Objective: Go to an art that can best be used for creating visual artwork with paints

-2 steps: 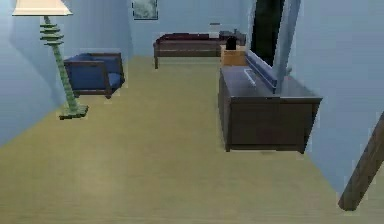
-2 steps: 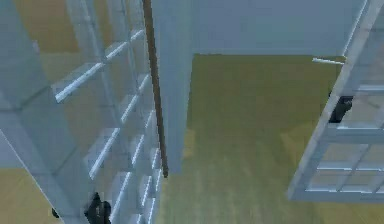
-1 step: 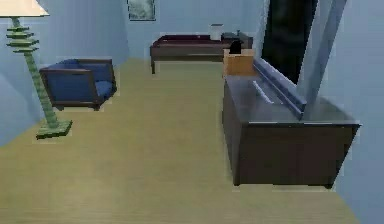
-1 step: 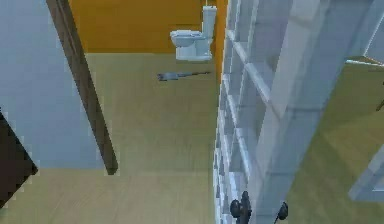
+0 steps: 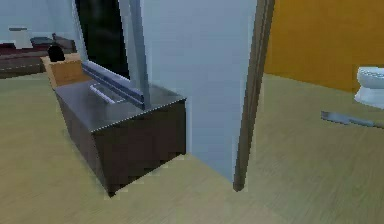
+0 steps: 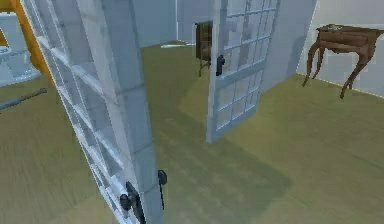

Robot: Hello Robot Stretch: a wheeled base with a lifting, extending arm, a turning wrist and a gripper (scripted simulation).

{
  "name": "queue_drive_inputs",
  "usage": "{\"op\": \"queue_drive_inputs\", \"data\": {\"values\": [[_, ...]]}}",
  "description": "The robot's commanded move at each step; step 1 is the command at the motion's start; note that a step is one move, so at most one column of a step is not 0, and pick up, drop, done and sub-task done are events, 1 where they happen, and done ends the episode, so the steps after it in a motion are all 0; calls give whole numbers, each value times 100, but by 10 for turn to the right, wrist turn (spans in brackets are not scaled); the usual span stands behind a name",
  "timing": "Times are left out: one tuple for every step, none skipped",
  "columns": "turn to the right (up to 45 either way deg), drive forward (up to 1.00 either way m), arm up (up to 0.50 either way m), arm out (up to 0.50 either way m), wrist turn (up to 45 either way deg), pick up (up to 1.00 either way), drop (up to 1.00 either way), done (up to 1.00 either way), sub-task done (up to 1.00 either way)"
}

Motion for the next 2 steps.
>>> {"op": "queue_drive_inputs", "data": {"values": [[0, 25, 0, 0, 0, 0, 0, 0, 0], [390, 0, 0, 0, 0, 0, 0, 0, 0]]}}
